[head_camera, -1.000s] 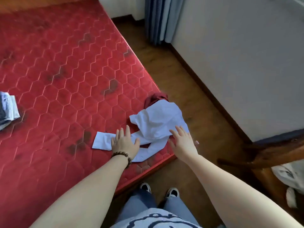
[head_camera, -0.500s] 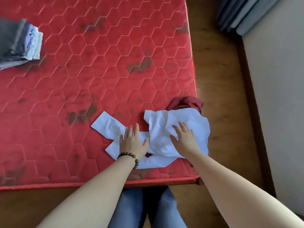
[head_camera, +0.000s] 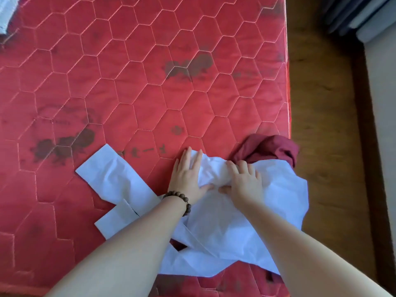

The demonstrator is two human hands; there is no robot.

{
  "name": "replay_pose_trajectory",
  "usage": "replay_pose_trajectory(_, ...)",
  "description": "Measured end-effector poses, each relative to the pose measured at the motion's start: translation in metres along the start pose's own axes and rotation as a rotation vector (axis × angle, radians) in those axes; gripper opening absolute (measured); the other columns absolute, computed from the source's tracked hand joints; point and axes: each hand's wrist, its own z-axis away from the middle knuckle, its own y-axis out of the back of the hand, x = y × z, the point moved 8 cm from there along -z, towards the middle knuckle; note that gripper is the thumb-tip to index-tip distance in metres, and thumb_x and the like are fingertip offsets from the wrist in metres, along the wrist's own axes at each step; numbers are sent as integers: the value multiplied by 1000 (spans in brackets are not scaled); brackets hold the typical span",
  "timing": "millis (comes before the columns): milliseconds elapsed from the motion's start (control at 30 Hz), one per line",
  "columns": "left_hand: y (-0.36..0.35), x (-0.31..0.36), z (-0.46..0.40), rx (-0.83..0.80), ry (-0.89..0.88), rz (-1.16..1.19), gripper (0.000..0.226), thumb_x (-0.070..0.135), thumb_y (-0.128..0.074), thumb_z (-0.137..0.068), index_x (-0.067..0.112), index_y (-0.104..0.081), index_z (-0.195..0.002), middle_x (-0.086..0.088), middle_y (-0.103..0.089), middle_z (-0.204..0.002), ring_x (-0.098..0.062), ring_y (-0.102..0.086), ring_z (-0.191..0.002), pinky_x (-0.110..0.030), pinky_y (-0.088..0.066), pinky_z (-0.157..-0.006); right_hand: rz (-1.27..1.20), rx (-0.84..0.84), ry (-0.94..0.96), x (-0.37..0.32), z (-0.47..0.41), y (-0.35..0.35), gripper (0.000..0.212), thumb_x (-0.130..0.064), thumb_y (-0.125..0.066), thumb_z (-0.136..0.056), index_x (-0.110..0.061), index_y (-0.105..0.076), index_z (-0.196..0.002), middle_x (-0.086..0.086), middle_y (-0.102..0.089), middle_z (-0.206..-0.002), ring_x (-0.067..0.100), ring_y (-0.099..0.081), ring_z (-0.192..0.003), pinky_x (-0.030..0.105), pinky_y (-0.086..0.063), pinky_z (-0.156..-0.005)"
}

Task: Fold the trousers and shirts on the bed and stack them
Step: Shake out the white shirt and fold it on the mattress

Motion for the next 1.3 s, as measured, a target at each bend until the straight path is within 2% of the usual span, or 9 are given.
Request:
replay_pose_trajectory(167, 5, 17, -2, 137, -138, 115, 45, 15, -70, -78, 11, -62, -121, -10, -52, -128, -33, -50, -110, -41, -40, -96, -42, 41, -2, -6, -5, -5, 30, -31, -51, -91, -23, -51, -120, -2, -55, -112, 23, -47, -107, 36, -30, -79)
replay_pose_trajectory(333, 42, 9, 3, 191, -128, 236, 13, 4, -62, -79, 8, -67, -90, -9, -58, -103, -31, -57, -87, -40, -47, -75, -190, 112, 34, -33, -2, 21, 19, -18, -55, -87, -19, -58, -106, 1, -56, -102, 27, -49, -101, 37, -28, -72)
replay_pose_trajectory(467, 118, -5, 15, 317, -111, 262, 14, 3, -65, -78, 9, -69, -91, -7, -59, -102, -28, -59, -82, -30, -44, -68, -276, 159, 71, -80, -8, 75, 23, -12, -52, -85, -18, -57, -107, 1, -55, -103, 27, -48, -101, 38, -33, -75)
replay_pose_trajectory(600, 217, -15, 28, 422, -82, 290, 23, 4, -65, -78, 9, -68, -100, -7, -57, -114, -30, -57, -98, -37, -47, -84, -348, 202, 141, -139, -14, 156, 26, -10, -51, -87, -16, -55, -112, 4, -55, -106, 28, -47, -104, 38, -35, -77)
replay_pose_trajectory(700, 300, -18, 42, 508, -27, 355, 55, 11, -73, -76, 11, -54, -128, -12, -45, -132, -28, -45, -120, -35, -39, -100, -491, 257, 210, -181, -9, 233, 25, -4, -52, -84, -12, -57, -107, 8, -55, -99, 32, -49, -99, 41, -40, -78)
replay_pose_trajectory(800, 380, -18, 59, 553, 91, 604, 92, 25, -80, -73, 20, -26, -148, 3, -33, -142, -3, -30, -128, -15, -29, -100, -637, 269, 345, -224, 4, 317, 24, -3, -55, -82, -10, -59, -104, 10, -56, -96, 33, -50, -95, 46, -44, -78)
replay_pose_trajectory(867, 433, -10, 71, 578, 129, 725, 101, 33, -81, -73, 25, -16, -150, 13, -30, -144, 5, -27, -129, -15, -25, -101, -692, 298, 419, -246, 13, 376, 22, -5, -58, -83, -12, -59, -103, 8, -56, -93, 31, -52, -92, 41, -43, -74)
replay_pose_trajectory(1133, 630, 64, 131, 736, 9, 659, 21, 26, -69, -84, 18, -56, -99, 10, -59, -85, -8, -56, -75, -9, -40, -56, -663, 344, 499, -274, 68, 545, 15, -21, -65, -85, -18, -52, -80, 3, -58, -78, 24, -51, -76, 36, -33, -63)
replay_pose_trajectory(1300, 698, 119, 166, 829, -157, 583, 16, 19, -70, -83, 17, -59, -94, 12, -59, -80, -7, -54, -71, -6, -40, -54, -743, 516, 494, -270, 116, 613, 39, -39, -63, -89, -20, -58, -123, -1, -57, -107, 16, -52, -100, 32, -44, -86)
